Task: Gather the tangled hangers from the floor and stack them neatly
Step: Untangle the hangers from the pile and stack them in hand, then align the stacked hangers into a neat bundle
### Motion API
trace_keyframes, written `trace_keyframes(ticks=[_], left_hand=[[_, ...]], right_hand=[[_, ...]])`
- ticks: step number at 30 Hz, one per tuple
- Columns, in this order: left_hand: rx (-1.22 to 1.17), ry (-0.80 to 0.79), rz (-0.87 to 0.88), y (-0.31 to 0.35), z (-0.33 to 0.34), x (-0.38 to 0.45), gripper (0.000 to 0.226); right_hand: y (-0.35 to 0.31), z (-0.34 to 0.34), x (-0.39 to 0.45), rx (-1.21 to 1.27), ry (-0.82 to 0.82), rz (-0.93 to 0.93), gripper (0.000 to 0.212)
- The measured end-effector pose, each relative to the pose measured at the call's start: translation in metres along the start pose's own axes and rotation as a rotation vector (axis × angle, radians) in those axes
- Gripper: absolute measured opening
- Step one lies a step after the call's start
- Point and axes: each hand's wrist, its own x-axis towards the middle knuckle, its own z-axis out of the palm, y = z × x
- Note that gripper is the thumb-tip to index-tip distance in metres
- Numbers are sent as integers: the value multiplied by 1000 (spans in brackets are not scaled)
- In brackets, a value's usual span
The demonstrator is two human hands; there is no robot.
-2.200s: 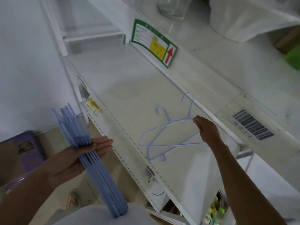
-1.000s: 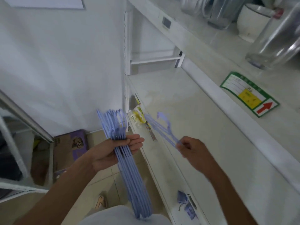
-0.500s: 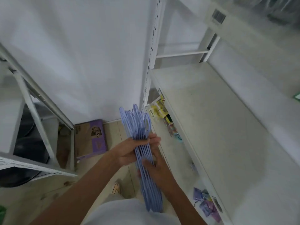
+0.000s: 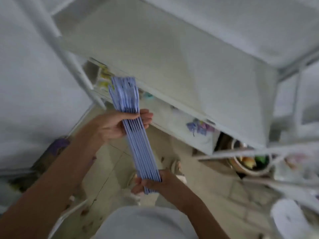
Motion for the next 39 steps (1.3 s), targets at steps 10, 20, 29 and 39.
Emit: trace_keyframes(ticks=[10, 20, 29, 39], left_hand=[[234, -247, -91, -122, 106, 8, 39], [178, -308, -74, -328, 202, -43, 39], [94, -324, -216, -372, 239, -89, 82], [-454, -183, -50, -370, 219, -86, 80]], right_hand=[[74, -9, -120, 176, 197, -53, 40], [184, -41, -269, 528, -97, -103, 24], [244, -47, -394, 406, -7, -182, 35], [211, -23, -413, 565, -49, -250, 23]])
